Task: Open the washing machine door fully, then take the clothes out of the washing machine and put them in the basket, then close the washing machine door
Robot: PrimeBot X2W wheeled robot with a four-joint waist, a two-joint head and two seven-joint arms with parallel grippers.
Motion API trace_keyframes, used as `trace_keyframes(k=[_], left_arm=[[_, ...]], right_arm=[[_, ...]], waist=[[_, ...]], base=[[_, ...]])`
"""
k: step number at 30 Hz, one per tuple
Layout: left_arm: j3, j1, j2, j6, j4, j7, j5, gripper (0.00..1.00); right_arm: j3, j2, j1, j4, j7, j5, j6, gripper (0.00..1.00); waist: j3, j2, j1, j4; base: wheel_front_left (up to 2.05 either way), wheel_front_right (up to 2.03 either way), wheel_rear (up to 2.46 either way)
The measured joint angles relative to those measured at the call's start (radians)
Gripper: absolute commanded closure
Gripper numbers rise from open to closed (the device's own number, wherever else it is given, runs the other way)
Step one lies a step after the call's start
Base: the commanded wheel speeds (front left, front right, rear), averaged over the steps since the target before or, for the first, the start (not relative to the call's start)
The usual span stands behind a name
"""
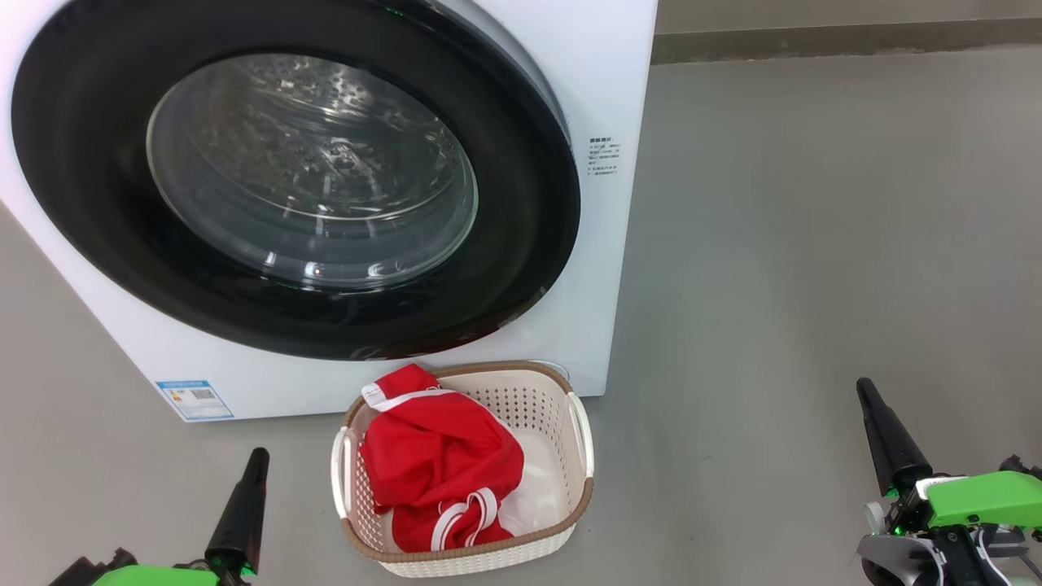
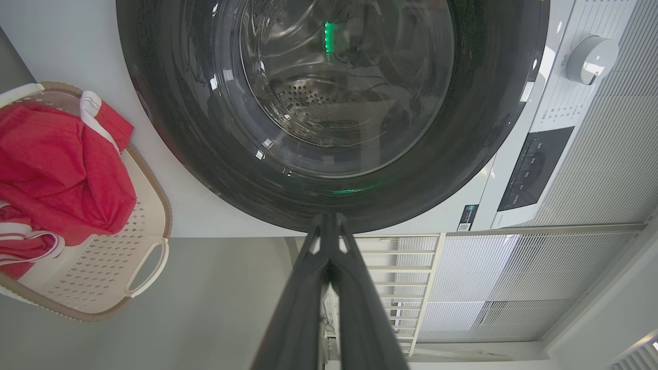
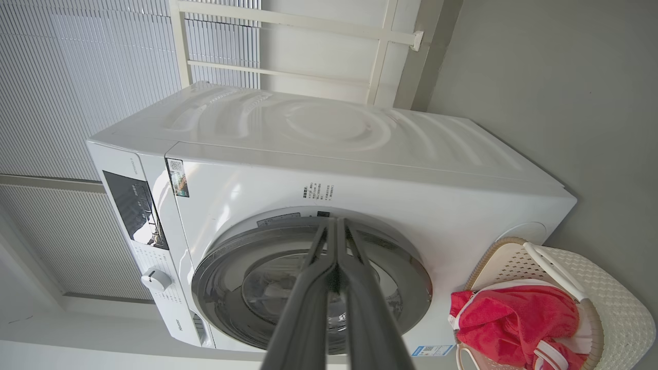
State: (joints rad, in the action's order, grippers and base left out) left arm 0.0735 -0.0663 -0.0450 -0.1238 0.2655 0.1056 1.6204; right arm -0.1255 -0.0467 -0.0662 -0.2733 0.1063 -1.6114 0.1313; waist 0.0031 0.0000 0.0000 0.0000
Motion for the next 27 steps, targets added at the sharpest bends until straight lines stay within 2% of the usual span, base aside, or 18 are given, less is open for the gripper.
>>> trace_keyframes(k=[27], left_arm=[[0.001,0.000,0.000,0.000,0.000,0.000,0.000,1.00]], right_arm=[[-0.001,0.000,0.000,0.000,0.001,0.000,0.000,1.00]], waist=[[0.000,0.0000,0.0000,0.000]], base=[[0.00,0.00,0.00]])
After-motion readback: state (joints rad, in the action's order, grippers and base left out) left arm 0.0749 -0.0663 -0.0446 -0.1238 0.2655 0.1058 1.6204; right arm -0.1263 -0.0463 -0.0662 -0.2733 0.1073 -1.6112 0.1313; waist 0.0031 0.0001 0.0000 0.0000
